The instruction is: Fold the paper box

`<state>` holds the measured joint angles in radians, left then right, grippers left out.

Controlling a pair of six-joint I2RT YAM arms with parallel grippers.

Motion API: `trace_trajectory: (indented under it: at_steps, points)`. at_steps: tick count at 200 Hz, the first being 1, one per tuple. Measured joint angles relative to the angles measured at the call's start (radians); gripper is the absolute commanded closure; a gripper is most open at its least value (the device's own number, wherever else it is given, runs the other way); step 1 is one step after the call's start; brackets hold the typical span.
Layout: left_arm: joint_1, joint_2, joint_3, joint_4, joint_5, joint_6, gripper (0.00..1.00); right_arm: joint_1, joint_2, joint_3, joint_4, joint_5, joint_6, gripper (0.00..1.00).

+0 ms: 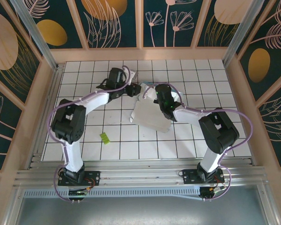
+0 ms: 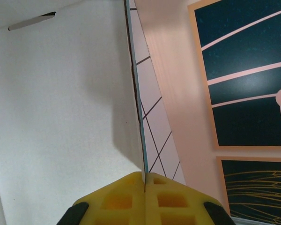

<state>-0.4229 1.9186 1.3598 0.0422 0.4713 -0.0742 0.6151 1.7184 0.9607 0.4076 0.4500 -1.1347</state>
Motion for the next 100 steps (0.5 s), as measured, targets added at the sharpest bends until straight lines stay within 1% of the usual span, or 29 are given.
trace_trajectory:
  at_steps: [17, 26, 40, 49, 67, 100]
  points:
    - [0.061, -0.048, 0.000, -0.017, 0.072, 0.111, 0.66, 0.000, 0.000, 0.000, -0.005, -0.009, 0.000, 0.97]
    - [0.110, -0.064, 0.000, -0.018, 0.116, 0.185, 0.66, 0.000, 0.000, 0.000, -0.006, -0.014, -0.002, 0.97]
    - [0.168, -0.069, 0.001, -0.025, 0.157, 0.286, 0.66, -0.002, 0.000, 0.000, -0.008, -0.021, -0.005, 0.97]
    - [0.199, -0.061, 0.011, -0.062, 0.177, 0.362, 0.66, -0.004, 0.000, 0.000, -0.008, -0.026, -0.008, 0.97]
    - [0.214, -0.005, 0.090, -0.190, 0.208, 0.513, 0.65, -0.008, 0.000, 0.000, -0.008, -0.033, -0.011, 0.97]
    - [0.192, 0.186, 0.351, -0.488, 0.270, 0.776, 0.65, -0.008, 0.000, 0.000, -0.008, -0.036, -0.011, 0.97]
